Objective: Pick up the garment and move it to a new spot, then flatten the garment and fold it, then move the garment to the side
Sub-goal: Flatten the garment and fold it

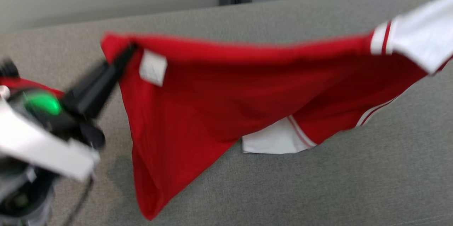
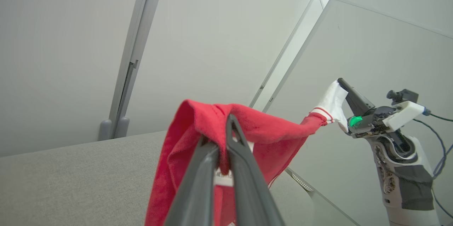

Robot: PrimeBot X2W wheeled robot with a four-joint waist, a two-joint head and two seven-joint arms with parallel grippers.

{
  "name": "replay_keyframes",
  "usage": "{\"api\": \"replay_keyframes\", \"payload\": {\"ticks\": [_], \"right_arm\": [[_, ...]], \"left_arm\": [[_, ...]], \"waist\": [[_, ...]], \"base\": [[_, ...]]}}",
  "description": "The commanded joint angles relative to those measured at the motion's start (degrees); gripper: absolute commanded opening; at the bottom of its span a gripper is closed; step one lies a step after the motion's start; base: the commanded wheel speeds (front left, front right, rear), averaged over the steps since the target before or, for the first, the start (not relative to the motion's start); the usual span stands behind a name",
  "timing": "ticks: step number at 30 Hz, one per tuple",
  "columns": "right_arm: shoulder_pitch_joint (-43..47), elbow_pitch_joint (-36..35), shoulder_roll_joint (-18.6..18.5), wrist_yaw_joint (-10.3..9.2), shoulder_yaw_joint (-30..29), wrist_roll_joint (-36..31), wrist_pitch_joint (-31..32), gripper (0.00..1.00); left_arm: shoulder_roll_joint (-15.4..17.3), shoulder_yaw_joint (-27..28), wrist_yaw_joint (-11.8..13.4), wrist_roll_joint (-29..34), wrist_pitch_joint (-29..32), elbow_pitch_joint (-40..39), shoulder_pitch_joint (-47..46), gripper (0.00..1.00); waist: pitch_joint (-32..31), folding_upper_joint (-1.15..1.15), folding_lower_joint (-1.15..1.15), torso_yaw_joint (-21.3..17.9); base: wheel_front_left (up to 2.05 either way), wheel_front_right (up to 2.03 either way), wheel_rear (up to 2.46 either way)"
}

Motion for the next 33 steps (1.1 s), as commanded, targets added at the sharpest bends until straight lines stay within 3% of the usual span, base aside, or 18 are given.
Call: {"api": "replay_keyframes", "payload": {"ticks": [1,4,8,11,12,18,21,25,33], "right_arm": [[-7.38,3.13,0.24,0.05,0.14,-3.86,0.91,0.00],[-21.96,10.90,1.62,0.05,0.00,-10.92,0.54,0.00],[-40.32,24.39,3.94,0.04,0.54,-19.66,-4.56,0.00],[-52.24,34.12,4.82,0.04,0.79,-25.16,-11.59,0.00],[-52.24,34.12,4.82,0.04,0.79,-25.16,-11.59,0.00],[-67.75,48.70,5.48,0.04,3.91,-30.01,-25.52,0.00],[-69.31,53.90,5.48,0.04,6.81,-29.62,-28.15,0.00],[-64.32,57.91,4.69,0.04,11.43,-26.82,-30.32,0.00],[-44.63,55.92,1.31,0.04,20.12,-15.59,-35.00,0.00]], "left_arm": [[1.08,0.48,1.04,-0.05,1.77,3.72,-8.38,0.00],[1.99,-0.65,1.63,2.38,3.78,13.50,-24.33,0.00],[-0.19,-2.75,0.85,7.07,0.93,29.93,-44.91,0.00],[-1.55,-4.41,-1.90,12.10,-5.29,42.03,-58.14,0.00],[-1.55,-4.41,-1.90,12.10,-5.29,42.03,-58.14,0.00],[-3.51,-6.93,-5.62,20.77,-22.02,60.30,-74.05,0.00],[-3.94,-8.69,-6.82,22.23,-28.15,66.93,-76.79,0.00],[-4.15,-12.57,-7.42,21.20,-33.24,73.27,-73.28,0.00],[-0.43,-21.40,-7.48,8.94,-38.66,71.26,-55.81,0.00]], "waist": [[6.43,0.00,0.00,1.22],[12.28,0.00,0.00,2.36],[19.19,0.00,0.00,3.73],[22.46,0.00,0.00,4.63],[22.46,0.00,0.00,4.63],[27.44,0.00,0.00,4.83],[29.47,0.00,0.00,4.29],[30.77,0.00,0.00,3.83],[27.89,0.00,0.00,3.46]], "base": [[0.00,0.00,0.00],[0.00,0.00,0.00],[0.00,0.00,0.00],[0.00,0.00,0.00],[0.00,0.00,0.00],[0.00,0.00,0.00],[0.00,0.00,0.00],[0.00,0.00,0.00],[0.00,0.00,0.00]]}}
